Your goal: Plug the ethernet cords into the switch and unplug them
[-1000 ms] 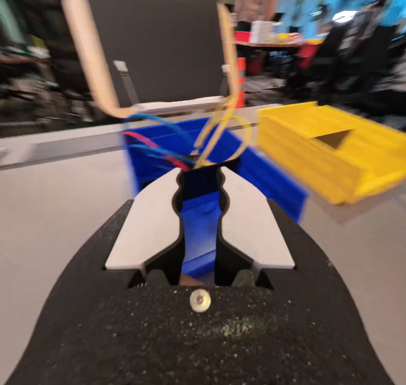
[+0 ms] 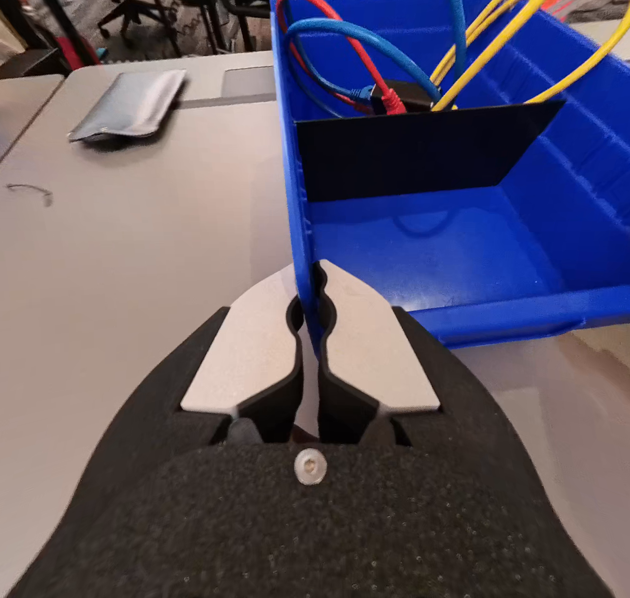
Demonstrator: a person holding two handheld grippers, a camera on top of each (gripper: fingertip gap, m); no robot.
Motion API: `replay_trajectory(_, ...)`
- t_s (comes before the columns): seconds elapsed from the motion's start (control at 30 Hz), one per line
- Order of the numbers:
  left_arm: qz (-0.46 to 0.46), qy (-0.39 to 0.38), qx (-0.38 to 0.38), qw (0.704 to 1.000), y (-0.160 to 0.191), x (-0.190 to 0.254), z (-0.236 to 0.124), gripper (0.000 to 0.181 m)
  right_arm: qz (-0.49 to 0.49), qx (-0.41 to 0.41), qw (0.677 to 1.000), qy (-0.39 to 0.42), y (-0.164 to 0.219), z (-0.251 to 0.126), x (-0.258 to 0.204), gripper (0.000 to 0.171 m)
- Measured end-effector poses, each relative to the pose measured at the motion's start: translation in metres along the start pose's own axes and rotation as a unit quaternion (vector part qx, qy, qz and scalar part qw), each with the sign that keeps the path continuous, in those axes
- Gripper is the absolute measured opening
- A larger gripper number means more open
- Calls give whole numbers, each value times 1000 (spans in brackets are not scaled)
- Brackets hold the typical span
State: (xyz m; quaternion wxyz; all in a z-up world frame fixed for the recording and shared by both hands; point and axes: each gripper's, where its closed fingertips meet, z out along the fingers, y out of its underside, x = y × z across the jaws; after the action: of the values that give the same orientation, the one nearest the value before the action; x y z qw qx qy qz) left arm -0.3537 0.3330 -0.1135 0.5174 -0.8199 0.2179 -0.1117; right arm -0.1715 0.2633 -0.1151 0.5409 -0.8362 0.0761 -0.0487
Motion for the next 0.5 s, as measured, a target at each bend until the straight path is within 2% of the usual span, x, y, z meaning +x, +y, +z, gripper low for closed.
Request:
replay_trajectory(0.2,-2,-16,-7,1000,14,-83,-7,2,-29,-9,999,-24,0,23,-83,6)
replay_trajectory(0.27,-11,-10,-17,1000,26,-96,-2,3,-27,-24,999,-37,6,29,-97,7)
replay_trajectory(0.4,-55,5,7,998,26,-102,-1,4,-57,-12,995,-78,9,25,-108,13)
replay_trajectory(0.5,-78,14,28,996,17,-97,-10,27,-62,-22,982,-177,11,-1,-116,31)
